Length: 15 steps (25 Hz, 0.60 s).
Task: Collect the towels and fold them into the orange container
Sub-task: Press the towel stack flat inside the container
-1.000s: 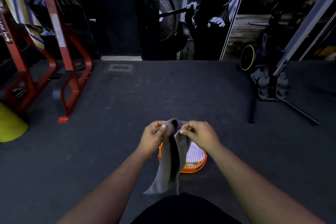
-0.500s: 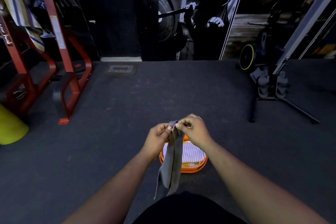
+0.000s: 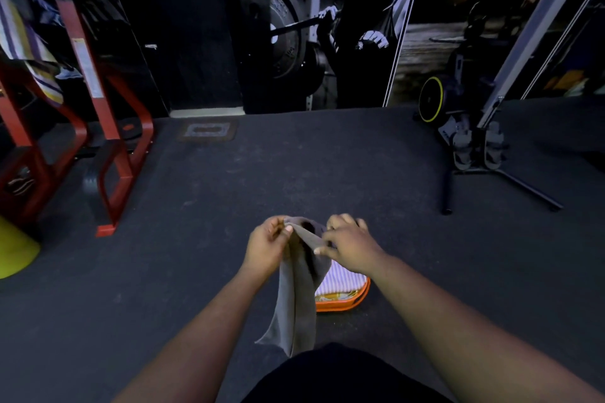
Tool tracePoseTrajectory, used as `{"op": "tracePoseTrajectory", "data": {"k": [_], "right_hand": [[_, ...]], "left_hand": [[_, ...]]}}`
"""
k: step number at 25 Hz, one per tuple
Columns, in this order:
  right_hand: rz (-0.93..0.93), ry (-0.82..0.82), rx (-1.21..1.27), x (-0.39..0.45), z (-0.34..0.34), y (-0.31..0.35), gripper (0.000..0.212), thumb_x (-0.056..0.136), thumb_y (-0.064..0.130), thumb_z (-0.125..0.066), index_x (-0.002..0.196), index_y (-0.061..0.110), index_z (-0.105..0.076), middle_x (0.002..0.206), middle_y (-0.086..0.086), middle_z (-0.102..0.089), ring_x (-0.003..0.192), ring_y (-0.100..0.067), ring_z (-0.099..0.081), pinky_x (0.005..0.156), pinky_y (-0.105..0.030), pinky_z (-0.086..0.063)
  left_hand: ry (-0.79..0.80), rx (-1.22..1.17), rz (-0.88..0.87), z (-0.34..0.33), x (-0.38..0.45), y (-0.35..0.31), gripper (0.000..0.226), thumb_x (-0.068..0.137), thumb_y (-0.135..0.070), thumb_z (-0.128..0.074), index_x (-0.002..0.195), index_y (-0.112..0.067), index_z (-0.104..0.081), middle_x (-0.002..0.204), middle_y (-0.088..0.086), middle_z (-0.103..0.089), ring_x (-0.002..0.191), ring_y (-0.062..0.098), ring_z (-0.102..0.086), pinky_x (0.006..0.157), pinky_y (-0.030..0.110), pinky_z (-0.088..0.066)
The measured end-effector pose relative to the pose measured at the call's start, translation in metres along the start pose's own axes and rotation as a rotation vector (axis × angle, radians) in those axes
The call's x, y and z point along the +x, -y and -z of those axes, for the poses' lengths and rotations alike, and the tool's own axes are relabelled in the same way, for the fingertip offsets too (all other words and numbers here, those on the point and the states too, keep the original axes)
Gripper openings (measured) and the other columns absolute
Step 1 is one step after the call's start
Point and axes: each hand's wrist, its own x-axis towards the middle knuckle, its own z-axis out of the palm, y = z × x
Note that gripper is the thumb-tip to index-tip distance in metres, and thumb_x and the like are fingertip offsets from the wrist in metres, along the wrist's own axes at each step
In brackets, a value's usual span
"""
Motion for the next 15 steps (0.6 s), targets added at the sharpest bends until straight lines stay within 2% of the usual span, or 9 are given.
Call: {"op": "tracePoseTrajectory", "data": {"k": [3,6,8,10,12,15], "right_hand": [[-0.055,0.083,-0.144,-0.013,-0.005,-0.023,0.037,0.092,0.062,-0.057,0.103,0.029,-0.071,0.120,0.002,-0.048,0.125,-0.023,-0.038,0.101,-0.047,-0.030],[-0.169,-0.088,-0.245,-0.017,0.002,-0.041,0.038,0.088,0.062,-0.058,0.107,0.033,-0.072,0.115,0.002,-0.051,0.121,-0.024,-0.044,0.101,-0.050,-0.034],[-0.163,-0.238,-0.279,-0.012,0.013,-0.042,0.032,0.090,0.058,-0.060,0.100,0.031,-0.074,0.108,0.002,-0.055,0.114,-0.024,-0.051,0.098,-0.047,-0.040],[-0.156,-0.290,-0.205,-0.007,0.025,-0.037,0.029,0.091,0.054,-0.062,0.095,0.028,-0.073,0.104,0.003,-0.061,0.109,-0.023,-0.057,0.092,-0.041,-0.044],[-0.182,-0.238,-0.019,-0.004,0.037,-0.035,0.022,0.091,0.050,-0.066,0.088,0.028,-0.068,0.099,0.004,-0.066,0.102,-0.021,-0.061,0.082,-0.036,-0.047],[-0.193,-0.247,0.477,-0.001,0.047,-0.043,0.024,0.084,0.037,-0.079,0.073,0.024,-0.061,0.078,0.006,-0.067,0.076,-0.011,-0.061,0.069,-0.038,-0.049]], "left_hand": [[-0.154,0.215,-0.020,0.020,0.013,-0.001,0.013,0.101,-0.014,-0.059,0.112,-0.014,-0.067,0.099,0.001,-0.073,0.095,0.021,-0.070,0.086,0.039,-0.055],[-0.178,0.573,-0.016,0.039,0.019,0.002,0.018,0.104,-0.025,-0.053,0.115,-0.014,-0.063,0.100,0.008,-0.072,0.095,0.032,-0.068,0.079,0.041,-0.054],[-0.208,0.708,-0.010,0.038,0.021,-0.002,0.024,0.106,-0.029,-0.047,0.118,-0.014,-0.061,0.105,0.014,-0.072,0.097,0.038,-0.067,0.079,0.044,-0.054],[-0.262,0.625,-0.010,0.033,0.026,-0.011,0.026,0.107,-0.026,-0.046,0.120,-0.012,-0.062,0.108,0.016,-0.072,0.100,0.038,-0.067,0.080,0.043,-0.053],[-0.245,0.389,0.022,0.033,0.035,-0.017,0.022,0.106,-0.022,-0.049,0.116,-0.009,-0.065,0.109,0.014,-0.072,0.102,0.034,-0.067,0.085,0.041,-0.052],[-0.183,0.148,0.035,0.039,0.043,-0.026,0.016,0.105,-0.022,-0.052,0.107,-0.013,-0.064,0.106,0.005,-0.069,0.101,0.023,-0.065,0.090,0.041,-0.051]]}}
